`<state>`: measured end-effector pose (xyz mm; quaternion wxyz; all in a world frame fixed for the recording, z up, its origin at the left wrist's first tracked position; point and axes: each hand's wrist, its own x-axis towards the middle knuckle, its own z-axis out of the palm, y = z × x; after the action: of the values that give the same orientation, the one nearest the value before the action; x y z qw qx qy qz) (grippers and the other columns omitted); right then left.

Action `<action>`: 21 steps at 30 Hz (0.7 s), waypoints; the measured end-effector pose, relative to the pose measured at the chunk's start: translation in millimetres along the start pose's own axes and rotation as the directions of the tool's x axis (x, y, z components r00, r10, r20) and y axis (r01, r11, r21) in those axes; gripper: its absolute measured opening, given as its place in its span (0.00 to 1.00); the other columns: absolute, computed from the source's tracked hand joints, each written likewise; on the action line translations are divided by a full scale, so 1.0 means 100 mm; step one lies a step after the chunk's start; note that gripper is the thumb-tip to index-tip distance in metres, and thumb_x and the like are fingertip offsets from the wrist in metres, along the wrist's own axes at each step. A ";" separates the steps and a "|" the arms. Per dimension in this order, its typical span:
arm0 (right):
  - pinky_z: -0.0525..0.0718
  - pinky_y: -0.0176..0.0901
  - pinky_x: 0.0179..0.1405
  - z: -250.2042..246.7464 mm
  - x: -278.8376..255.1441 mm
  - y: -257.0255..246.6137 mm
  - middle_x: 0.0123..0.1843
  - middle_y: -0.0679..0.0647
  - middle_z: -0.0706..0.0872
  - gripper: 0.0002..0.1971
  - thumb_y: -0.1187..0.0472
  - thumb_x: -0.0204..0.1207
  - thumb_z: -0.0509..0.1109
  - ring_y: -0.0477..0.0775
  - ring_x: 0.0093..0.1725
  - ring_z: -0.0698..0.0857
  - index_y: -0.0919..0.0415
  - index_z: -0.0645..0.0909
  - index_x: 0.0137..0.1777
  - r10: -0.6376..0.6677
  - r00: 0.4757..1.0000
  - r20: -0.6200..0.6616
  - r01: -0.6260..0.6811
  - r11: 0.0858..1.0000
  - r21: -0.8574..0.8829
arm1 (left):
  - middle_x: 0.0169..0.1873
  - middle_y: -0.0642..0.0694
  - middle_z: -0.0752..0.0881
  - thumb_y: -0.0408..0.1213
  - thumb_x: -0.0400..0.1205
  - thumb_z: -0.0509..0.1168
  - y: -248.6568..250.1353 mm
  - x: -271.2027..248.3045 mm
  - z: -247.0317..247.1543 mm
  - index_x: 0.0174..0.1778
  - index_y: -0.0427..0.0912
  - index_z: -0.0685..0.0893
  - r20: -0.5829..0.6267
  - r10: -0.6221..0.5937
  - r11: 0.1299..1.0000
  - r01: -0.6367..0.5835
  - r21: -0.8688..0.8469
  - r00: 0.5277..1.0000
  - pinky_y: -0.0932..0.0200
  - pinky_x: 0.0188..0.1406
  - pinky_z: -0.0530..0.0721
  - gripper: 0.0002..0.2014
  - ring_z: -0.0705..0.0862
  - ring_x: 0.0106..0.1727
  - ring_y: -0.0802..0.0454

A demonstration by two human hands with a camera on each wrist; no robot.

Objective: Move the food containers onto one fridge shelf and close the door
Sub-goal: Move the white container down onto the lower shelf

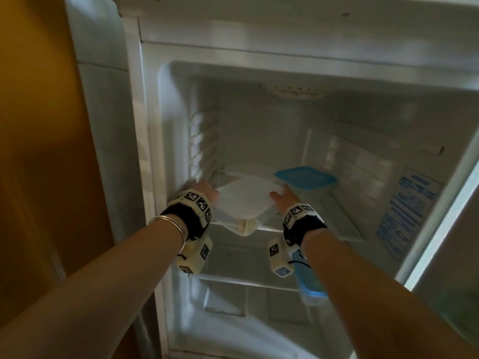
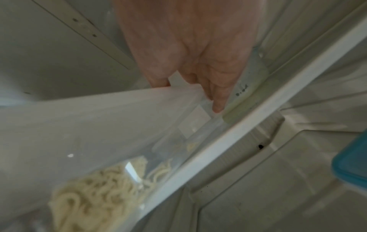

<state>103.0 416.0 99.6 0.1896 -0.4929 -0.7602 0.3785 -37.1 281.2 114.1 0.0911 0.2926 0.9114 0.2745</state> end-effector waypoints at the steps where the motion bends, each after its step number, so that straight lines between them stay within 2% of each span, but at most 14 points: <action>1: 0.74 0.53 0.72 0.01 -0.01 0.01 0.80 0.62 0.69 0.37 0.52 0.81 0.58 0.66 0.73 0.75 0.55 0.42 0.84 0.009 1.000 0.005 -0.009 1.000 0.019 | 0.70 0.34 0.78 0.42 0.83 0.57 0.00 -0.01 0.01 0.72 0.34 0.73 -0.005 0.012 1.000 -0.013 -0.005 1.000 0.49 0.72 0.76 0.23 0.77 0.71 0.37; 4: 0.73 0.56 0.74 0.05 -0.04 0.01 0.81 0.63 0.67 0.43 0.50 0.80 0.60 0.67 0.74 0.74 0.53 0.33 0.83 0.031 0.999 0.023 -0.032 0.997 0.067 | 0.71 0.33 0.77 0.41 0.85 0.56 0.02 -0.04 0.07 0.74 0.33 0.71 0.014 0.025 0.998 -0.024 -0.051 1.000 0.50 0.70 0.74 0.23 0.76 0.72 0.37; 6: 0.72 0.58 0.75 0.06 -0.06 0.03 0.81 0.64 0.66 0.44 0.49 0.80 0.61 0.68 0.75 0.72 0.54 0.32 0.83 0.048 0.999 0.025 -0.050 0.994 0.092 | 0.71 0.33 0.77 0.41 0.84 0.56 0.00 -0.06 0.13 0.75 0.35 0.68 0.056 0.032 0.990 -0.024 -0.139 0.998 0.50 0.72 0.74 0.24 0.77 0.71 0.36; 8: 0.70 0.57 0.76 0.08 -0.08 0.07 0.81 0.64 0.66 0.43 0.47 0.79 0.62 0.67 0.76 0.71 0.57 0.37 0.84 0.066 0.998 0.011 -0.067 0.992 0.109 | 0.70 0.33 0.77 0.41 0.84 0.56 -0.03 -0.08 0.19 0.74 0.35 0.68 0.065 0.035 0.980 -0.022 -0.196 0.997 0.49 0.72 0.72 0.23 0.77 0.71 0.36; 11: 0.71 0.52 0.73 0.12 -0.16 0.11 0.77 0.62 0.72 0.37 0.49 0.78 0.64 0.64 0.74 0.73 0.63 0.55 0.81 0.068 0.998 -0.007 -0.066 0.982 0.177 | 0.73 0.32 0.74 0.36 0.86 0.54 -0.05 -0.15 0.25 0.75 0.32 0.69 0.063 0.082 0.969 -0.065 -0.240 0.995 0.51 0.73 0.70 0.21 0.74 0.74 0.37; 13: 0.72 0.48 0.70 0.13 -0.25 0.13 0.75 0.62 0.75 0.32 0.51 0.79 0.63 0.63 0.73 0.75 0.66 0.61 0.78 0.066 0.998 0.002 -0.065 0.979 0.191 | 0.75 0.32 0.72 0.34 0.88 0.51 -0.06 -0.20 0.27 0.76 0.30 0.69 0.083 0.097 0.969 -0.075 -0.237 0.992 0.53 0.74 0.69 0.21 0.72 0.76 0.38; 15: 0.74 0.48 0.68 0.14 -0.39 0.11 0.72 0.63 0.77 0.31 0.50 0.79 0.63 0.63 0.70 0.77 0.67 0.65 0.76 0.048 0.999 0.011 -0.050 0.975 0.215 | 0.75 0.32 0.71 0.35 0.88 0.50 -0.04 -0.25 0.24 0.75 0.31 0.70 0.072 0.109 0.967 -0.089 -0.240 0.991 0.52 0.74 0.68 0.21 0.71 0.76 0.38; 17: 0.77 0.54 0.71 0.16 -0.44 0.12 0.71 0.62 0.78 0.32 0.47 0.75 0.65 0.65 0.68 0.79 0.66 0.68 0.75 0.027 0.999 0.032 -0.035 0.959 0.280 | 0.75 0.33 0.72 0.41 0.87 0.52 -0.03 -0.32 0.21 0.75 0.31 0.70 0.114 0.106 0.963 -0.074 -0.259 0.988 0.50 0.75 0.68 0.23 0.72 0.75 0.38; 19: 0.77 0.61 0.71 0.20 -0.36 0.21 0.72 0.62 0.78 0.35 0.45 0.71 0.68 0.65 0.69 0.79 0.63 0.68 0.75 0.016 0.999 0.038 -0.027 0.942 0.333 | 0.77 0.34 0.69 0.47 0.85 0.54 -0.05 -0.35 0.23 0.78 0.32 0.65 0.137 0.112 0.962 -0.073 -0.265 0.984 0.49 0.78 0.67 0.29 0.70 0.77 0.38; 21: 0.77 0.62 0.70 0.18 -0.52 0.21 0.71 0.60 0.78 0.34 0.47 0.72 0.70 0.64 0.69 0.79 0.60 0.67 0.76 0.023 0.999 0.031 -0.032 0.932 0.360 | 0.80 0.36 0.66 0.50 0.84 0.57 -0.05 -0.38 0.27 0.81 0.33 0.61 0.156 0.104 0.953 -0.054 -0.298 0.982 0.49 0.80 0.65 0.33 0.67 0.80 0.39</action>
<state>126.7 367.6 76.2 0.2615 -0.4553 -0.6734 0.5205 -0.2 267.4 89.0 0.1999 0.3347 0.8372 0.3836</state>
